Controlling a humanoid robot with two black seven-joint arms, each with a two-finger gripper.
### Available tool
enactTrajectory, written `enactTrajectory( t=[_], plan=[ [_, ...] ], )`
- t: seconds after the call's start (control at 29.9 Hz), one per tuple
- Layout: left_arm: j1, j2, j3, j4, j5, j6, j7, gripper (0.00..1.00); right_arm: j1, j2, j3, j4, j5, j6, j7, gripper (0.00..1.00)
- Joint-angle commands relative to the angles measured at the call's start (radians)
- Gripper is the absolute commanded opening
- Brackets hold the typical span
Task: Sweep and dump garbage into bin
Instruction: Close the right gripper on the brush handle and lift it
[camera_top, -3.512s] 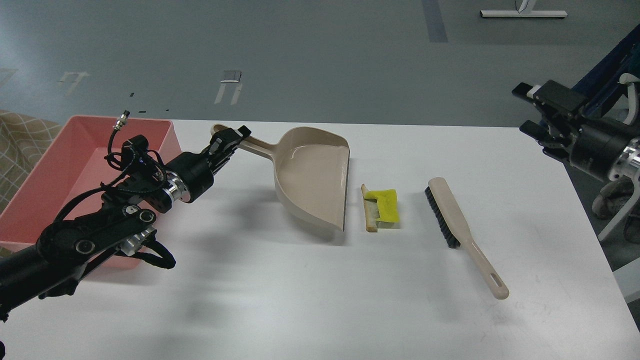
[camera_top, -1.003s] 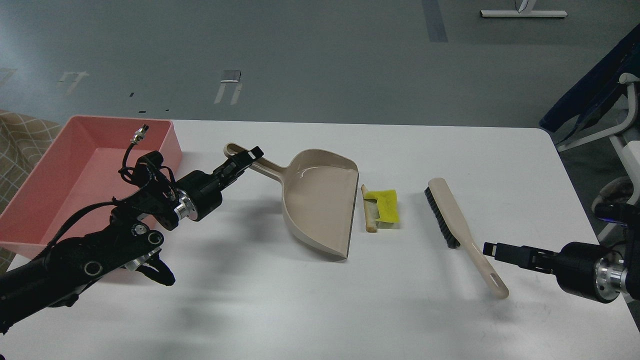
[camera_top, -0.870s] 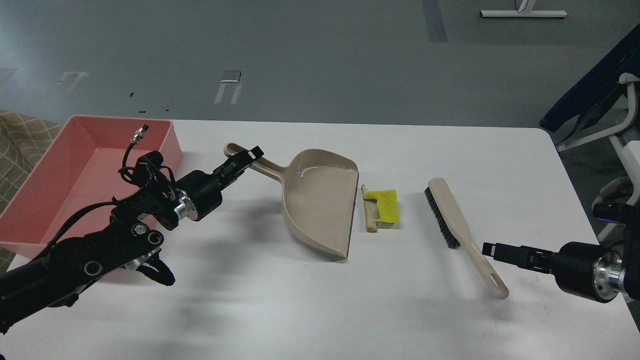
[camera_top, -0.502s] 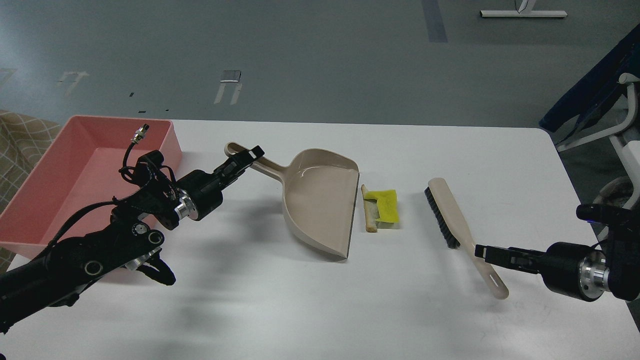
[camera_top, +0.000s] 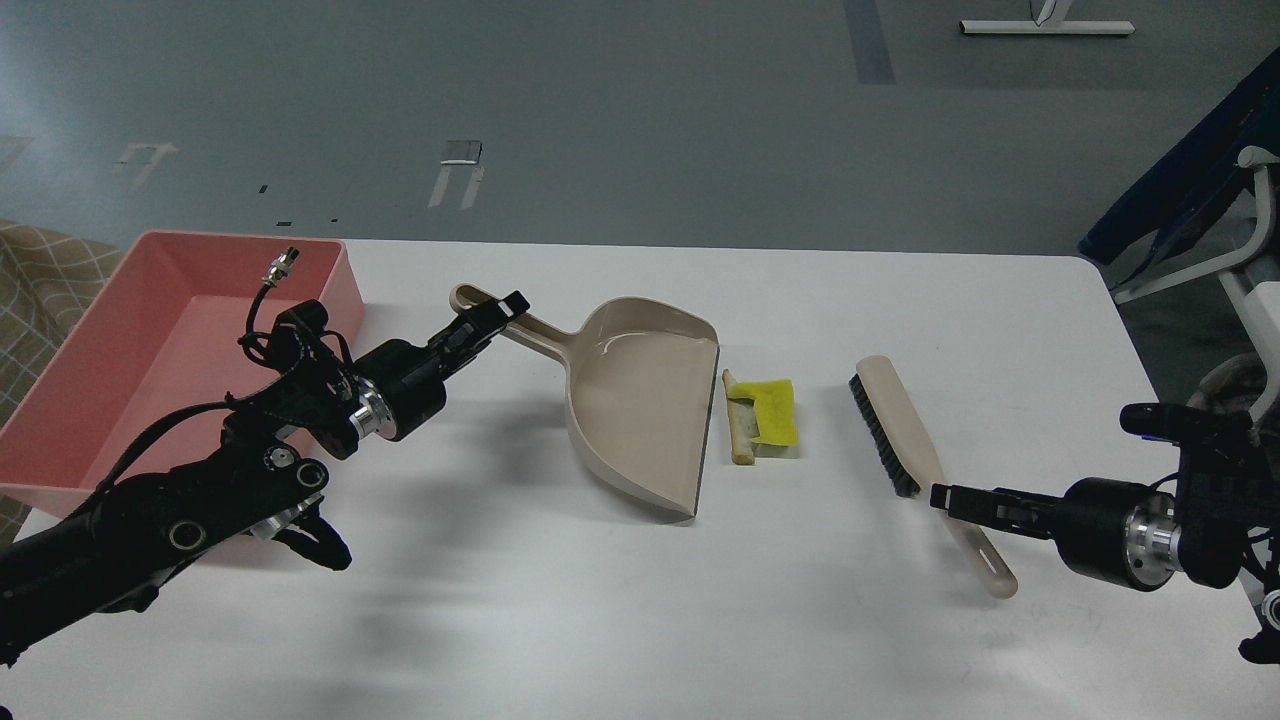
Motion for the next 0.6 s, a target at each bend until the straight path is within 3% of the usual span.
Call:
enactTrajectory(
  t=[0.0,0.57],
  plan=[
    [0.000,0.000,0.000,0.000,0.000,0.000,0.001,0.00,0.000,0.010,0.000,-0.003,0.001,0.001,-0.002,0.62],
    [0.000,0.000,0.000,0.000,0.000,0.000,0.000,0.00,-0.005,0.054,0.000,-0.025,-0.005,0.003,-0.005,0.60]
  ],
)
